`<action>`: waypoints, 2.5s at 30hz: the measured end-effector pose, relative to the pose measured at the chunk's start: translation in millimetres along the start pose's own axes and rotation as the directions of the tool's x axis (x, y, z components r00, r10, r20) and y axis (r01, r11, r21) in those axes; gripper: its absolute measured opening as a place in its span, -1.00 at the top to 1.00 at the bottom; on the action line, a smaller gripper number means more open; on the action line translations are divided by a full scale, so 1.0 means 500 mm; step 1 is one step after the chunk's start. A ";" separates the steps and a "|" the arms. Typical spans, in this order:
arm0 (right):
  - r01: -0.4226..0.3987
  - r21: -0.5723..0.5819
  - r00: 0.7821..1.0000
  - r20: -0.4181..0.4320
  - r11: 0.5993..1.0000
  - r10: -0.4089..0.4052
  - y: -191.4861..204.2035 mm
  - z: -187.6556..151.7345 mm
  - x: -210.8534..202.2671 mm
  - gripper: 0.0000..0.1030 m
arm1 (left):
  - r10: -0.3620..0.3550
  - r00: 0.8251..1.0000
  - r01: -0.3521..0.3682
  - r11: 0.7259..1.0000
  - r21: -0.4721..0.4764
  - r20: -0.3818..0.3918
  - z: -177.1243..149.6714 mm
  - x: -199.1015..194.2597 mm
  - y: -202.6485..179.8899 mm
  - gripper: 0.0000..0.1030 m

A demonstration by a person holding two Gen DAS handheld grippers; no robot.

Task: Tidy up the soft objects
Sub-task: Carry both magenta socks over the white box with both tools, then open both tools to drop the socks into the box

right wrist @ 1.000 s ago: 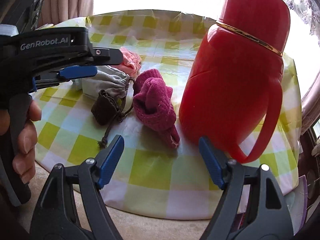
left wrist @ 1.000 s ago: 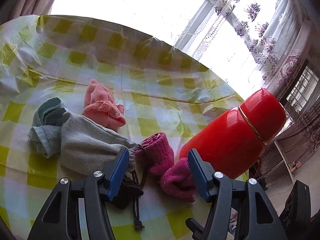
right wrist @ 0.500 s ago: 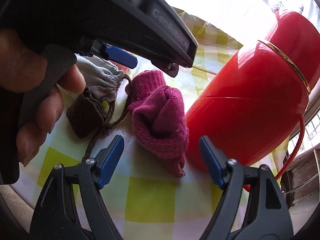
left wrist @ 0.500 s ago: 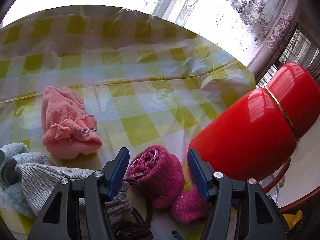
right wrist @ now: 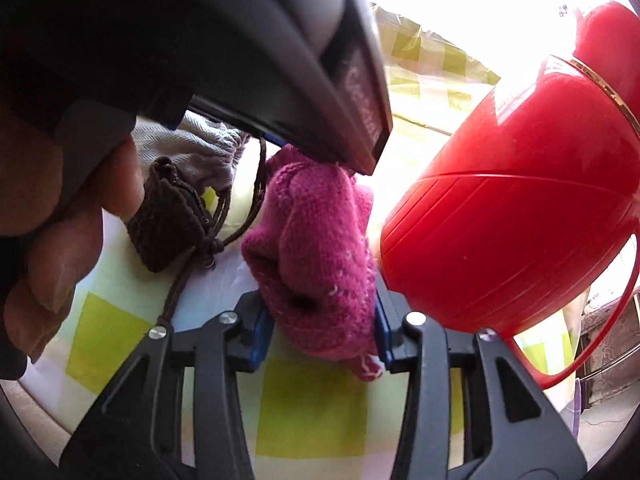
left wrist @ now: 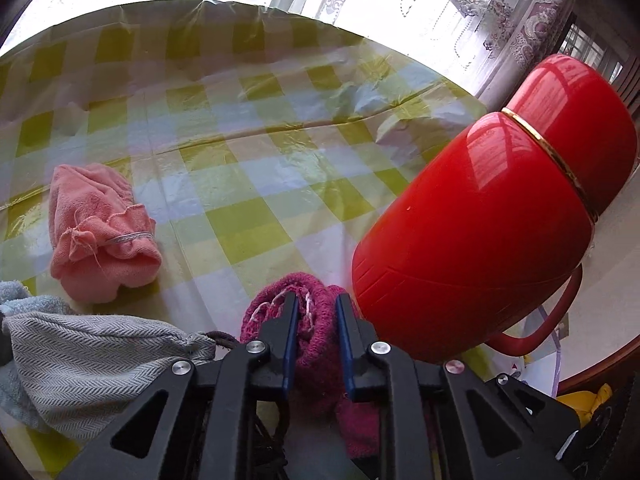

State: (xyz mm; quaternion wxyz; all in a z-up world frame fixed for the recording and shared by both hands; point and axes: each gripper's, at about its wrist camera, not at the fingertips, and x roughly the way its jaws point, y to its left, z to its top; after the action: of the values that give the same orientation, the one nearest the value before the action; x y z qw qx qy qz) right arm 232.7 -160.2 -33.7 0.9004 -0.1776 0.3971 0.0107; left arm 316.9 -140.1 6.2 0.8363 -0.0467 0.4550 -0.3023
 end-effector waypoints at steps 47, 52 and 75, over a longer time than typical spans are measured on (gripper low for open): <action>0.186 0.660 0.974 -0.224 0.728 -0.045 -0.689 -0.554 -0.293 0.33 | -0.297 0.953 0.293 0.954 0.066 0.065 -0.175 -0.046 -0.548 0.66; 0.191 0.702 0.963 -0.268 0.686 0.007 -0.722 -0.606 -0.277 0.33 | -0.331 0.943 0.332 0.938 0.097 -0.020 -0.187 0.019 -0.640 0.66; 0.249 0.760 0.960 -0.277 0.600 -0.048 -0.861 -0.669 -0.293 -0.33 | -0.409 0.845 0.456 0.887 0.067 -0.344 -0.259 0.236 -0.853 0.24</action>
State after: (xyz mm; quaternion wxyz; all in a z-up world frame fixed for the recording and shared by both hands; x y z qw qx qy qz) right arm -36.2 -655.6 -2.1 0.8322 0.2034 0.4451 -0.2607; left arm 64.7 -525.9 -4.8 0.6624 -0.0372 0.5387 -0.5193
